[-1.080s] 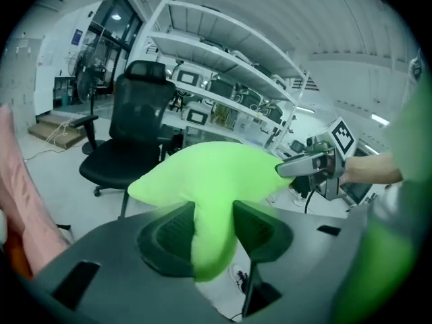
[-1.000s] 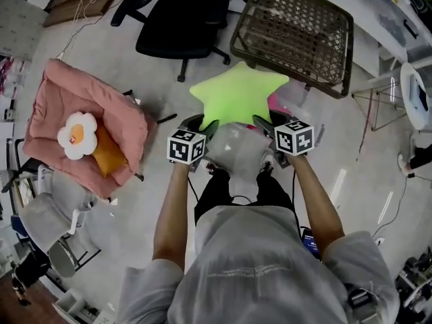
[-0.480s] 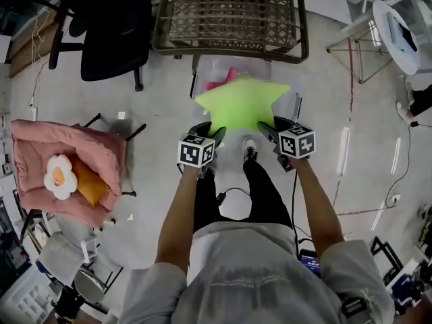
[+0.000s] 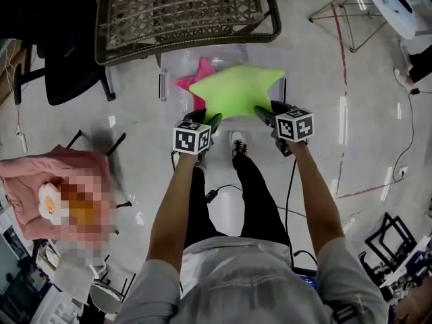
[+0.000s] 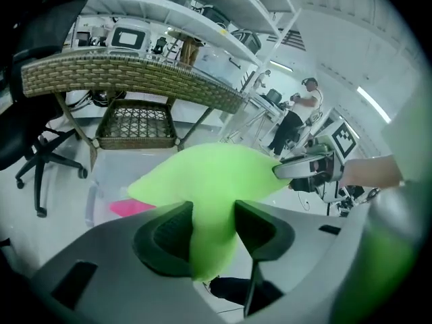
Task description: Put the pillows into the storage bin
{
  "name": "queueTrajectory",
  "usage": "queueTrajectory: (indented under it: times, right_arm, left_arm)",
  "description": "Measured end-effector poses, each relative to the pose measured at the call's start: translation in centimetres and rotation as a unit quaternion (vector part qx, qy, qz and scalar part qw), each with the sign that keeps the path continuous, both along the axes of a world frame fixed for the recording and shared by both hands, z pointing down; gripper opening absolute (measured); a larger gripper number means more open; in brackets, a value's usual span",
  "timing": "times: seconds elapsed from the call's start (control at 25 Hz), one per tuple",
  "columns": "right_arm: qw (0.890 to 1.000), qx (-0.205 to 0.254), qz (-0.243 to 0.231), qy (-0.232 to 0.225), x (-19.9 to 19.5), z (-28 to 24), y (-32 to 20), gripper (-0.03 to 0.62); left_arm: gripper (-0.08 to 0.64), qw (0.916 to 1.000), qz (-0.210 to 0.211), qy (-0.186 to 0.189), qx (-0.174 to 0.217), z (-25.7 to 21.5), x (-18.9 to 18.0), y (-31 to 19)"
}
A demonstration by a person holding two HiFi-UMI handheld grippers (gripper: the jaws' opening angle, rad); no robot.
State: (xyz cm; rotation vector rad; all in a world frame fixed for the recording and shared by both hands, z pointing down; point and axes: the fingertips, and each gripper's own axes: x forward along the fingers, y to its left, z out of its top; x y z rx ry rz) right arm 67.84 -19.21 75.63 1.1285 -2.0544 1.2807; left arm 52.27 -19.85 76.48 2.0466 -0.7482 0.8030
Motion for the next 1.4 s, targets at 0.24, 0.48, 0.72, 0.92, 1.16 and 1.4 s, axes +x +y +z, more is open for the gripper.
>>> queueTrajectory:
  times: [0.24,0.48,0.72,0.92,1.16,1.4]
  right_arm:
    - [1.000,0.000,0.008,0.017,2.3,2.3,-1.1,0.226]
    - [0.995,0.021,0.015,0.092,5.0,3.8,-2.6,0.310]
    - [0.994,0.016,-0.019,0.104,5.0,2.2,-2.4,0.310]
    - [0.990,0.043,-0.049,0.129,4.2,-2.8,-4.1,0.289]
    - [0.972,0.130,-0.145,0.127,-4.6,-12.3,-10.3,0.270]
    - [0.936,0.220,-0.258,0.098,-21.8,-21.1,-14.4,0.270]
  left_arm:
    - [0.230,0.9999,0.011,-0.009,0.004,2.1,1.6,-1.0]
    - [0.257,0.9968,0.010,-0.036,0.071,1.7,1.4,-3.3]
    - [0.261,0.9975,-0.008,-0.032,0.062,0.7,0.3,-3.3]
    - [0.259,0.9952,-0.060,-0.023,0.074,-3.9,-3.3,-4.0]
    - [0.258,0.9744,-0.177,-0.022,0.137,-12.8,-13.3,-5.7]
    - [0.256,0.9334,-0.301,-0.038,0.191,-20.2,-28.4,-3.0]
